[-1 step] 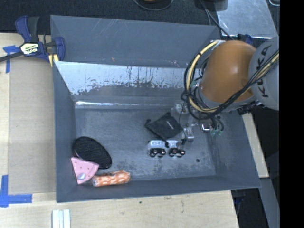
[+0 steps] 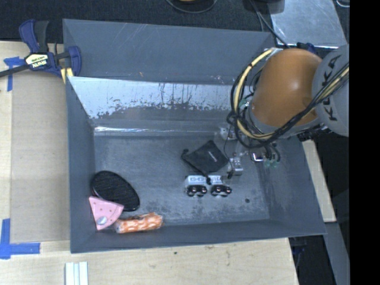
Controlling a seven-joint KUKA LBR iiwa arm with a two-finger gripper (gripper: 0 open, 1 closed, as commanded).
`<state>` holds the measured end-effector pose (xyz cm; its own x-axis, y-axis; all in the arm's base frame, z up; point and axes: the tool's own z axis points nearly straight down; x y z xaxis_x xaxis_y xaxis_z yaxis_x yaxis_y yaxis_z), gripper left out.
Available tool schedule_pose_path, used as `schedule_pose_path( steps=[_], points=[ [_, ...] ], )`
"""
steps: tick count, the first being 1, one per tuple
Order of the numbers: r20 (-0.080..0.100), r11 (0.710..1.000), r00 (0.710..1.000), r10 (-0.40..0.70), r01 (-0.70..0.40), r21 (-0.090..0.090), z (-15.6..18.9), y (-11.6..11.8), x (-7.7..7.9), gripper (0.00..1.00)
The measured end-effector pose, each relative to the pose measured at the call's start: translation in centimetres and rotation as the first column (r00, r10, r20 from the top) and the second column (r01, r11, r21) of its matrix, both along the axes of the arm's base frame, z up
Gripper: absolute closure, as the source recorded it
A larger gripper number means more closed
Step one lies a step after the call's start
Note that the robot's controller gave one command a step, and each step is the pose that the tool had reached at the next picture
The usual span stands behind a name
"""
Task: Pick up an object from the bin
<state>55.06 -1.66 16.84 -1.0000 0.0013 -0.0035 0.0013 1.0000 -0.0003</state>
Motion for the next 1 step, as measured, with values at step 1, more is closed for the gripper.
schedule_pose_path(
  steps=[1],
  points=[
    [-0.001, 0.996, 0.996, 0.085, -0.085, 0.0, -8.28, 0.89, 0.95, 0.0]
  ],
)
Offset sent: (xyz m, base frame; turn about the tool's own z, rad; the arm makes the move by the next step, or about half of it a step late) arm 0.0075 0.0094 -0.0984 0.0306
